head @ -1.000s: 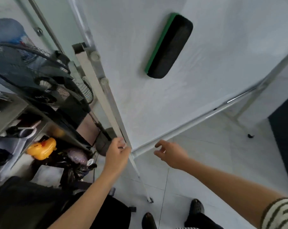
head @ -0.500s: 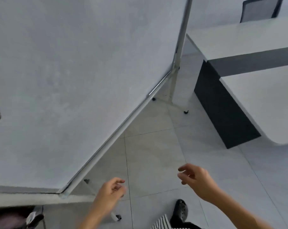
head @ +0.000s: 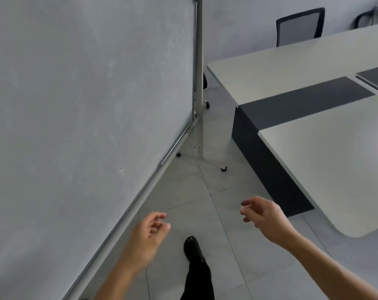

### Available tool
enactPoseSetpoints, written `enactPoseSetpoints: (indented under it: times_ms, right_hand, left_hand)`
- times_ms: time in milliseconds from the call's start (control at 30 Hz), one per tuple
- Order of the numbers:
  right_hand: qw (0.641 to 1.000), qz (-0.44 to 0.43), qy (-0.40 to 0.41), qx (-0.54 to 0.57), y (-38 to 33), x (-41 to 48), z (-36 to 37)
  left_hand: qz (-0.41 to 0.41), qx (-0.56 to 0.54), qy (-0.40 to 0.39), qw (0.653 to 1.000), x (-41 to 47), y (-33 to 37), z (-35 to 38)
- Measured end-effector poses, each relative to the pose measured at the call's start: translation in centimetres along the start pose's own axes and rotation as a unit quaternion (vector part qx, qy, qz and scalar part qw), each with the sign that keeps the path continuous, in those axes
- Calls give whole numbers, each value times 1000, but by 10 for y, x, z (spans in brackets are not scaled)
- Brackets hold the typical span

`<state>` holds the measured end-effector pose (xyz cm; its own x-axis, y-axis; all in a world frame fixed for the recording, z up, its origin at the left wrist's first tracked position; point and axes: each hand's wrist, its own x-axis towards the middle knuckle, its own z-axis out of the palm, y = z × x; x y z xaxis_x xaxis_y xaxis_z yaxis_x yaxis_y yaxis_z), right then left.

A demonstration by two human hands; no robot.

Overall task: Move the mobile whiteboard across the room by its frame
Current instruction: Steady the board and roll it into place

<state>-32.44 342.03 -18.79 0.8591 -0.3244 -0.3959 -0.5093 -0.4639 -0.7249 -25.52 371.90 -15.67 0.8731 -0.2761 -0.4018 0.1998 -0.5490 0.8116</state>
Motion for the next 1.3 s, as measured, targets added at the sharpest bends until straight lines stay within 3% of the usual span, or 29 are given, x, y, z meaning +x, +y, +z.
enactPoseSetpoints:
  times_ms: [200,433,600,800,1067,1300]
  right_hand:
    - [998,-34,40,16,-78,126,-38]
    - [991,-73,103,44,-167,251,-85]
    - [984,-114,122,57,-219,349,-114]
    - [969,-167,148,108,-284,483,-138]
    - [966,-219,79,108,-339,590,-129]
    - [946,-300,-81,94,-403,656,-90]
  left_hand:
    - [96,36,100,990,131,73,-35]
    - [193,60,157,967,233,168,-63]
    - [326,188,272,886,280,205,-69]
    - [389,244,383,802,346,233,-63]
    - [297,347,504,733,394,243,-52]
    - [140,358,563,732,433,243,-93]
